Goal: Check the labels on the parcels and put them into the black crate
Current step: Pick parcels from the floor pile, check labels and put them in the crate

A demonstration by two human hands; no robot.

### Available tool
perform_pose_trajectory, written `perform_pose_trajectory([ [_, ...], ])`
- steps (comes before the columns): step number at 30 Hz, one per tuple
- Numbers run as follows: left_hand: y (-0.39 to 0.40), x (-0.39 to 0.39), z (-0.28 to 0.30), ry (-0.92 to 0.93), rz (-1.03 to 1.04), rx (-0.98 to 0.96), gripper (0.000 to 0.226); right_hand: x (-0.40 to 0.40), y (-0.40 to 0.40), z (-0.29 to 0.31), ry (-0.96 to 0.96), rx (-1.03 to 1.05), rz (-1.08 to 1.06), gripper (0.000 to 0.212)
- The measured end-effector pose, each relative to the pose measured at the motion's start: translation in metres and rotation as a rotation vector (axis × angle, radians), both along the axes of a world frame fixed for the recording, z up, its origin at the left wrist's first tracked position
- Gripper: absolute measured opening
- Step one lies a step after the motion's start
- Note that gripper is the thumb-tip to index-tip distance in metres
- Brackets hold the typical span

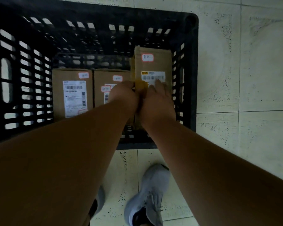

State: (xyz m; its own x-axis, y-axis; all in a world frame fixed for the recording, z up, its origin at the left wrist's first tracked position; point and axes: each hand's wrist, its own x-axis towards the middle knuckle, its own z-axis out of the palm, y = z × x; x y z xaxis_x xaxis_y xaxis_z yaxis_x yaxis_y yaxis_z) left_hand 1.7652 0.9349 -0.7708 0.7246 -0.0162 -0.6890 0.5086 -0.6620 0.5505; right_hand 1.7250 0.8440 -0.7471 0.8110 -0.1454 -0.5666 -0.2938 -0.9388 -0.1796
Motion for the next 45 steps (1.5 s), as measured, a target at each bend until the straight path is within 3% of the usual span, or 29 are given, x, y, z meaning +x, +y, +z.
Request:
perform_pose_trajectory([
  [7, 0.003, 0.001, -0.001, -0.049, -0.01, -0.081, 0.025, 0.005, -0.005, -0.001, -0.137, 0.017, 0.053, 0.048],
  [11, 0.021, 0.003, -0.005, 0.009, 0.088, -0.072, 0.021, -0.006, -0.001, 0.005, -0.223, 0.024, 0.071, 0.043],
  [15, 0.025, 0.004, -0.01, 0.078, 0.036, -0.069, 0.022, -0.011, -0.002, -0.003, -0.098, -0.017, 0.053, 0.052],
  [18, 0.018, 0.009, -0.012, 0.106, -0.095, -0.005, 0.029, -0.008, 0.0, -0.01, -0.04, 0.029, 0.047, 0.047],
  [23, 0.014, 0.022, -0.009, 0.139, -0.268, 0.128, 0.039, 0.01, 0.002, -0.009, 0.029, -0.063, 0.094, 0.045],
  [29, 0.026, 0.008, 0.018, 0.181, -0.376, 0.05, 0.04, 0.035, 0.01, 0.015, 0.19, -0.057, 0.098, 0.052],
  [31, 0.03, 0.001, 0.048, 0.12, -0.354, 0.06, 0.041, 0.04, 0.015, 0.043, 0.161, -0.015, 0.001, 0.054],
  [35, 0.033, -0.003, 0.154, -0.089, -0.228, 0.054, 0.048, 0.041, 0.026, 0.136, -0.077, 0.025, -0.104, 0.048],
  [45, 0.039, -0.016, 0.512, -0.459, -0.232, -0.003, 0.042, 0.009, 0.01, 0.479, -0.486, 0.01, -0.049, 0.047],
])
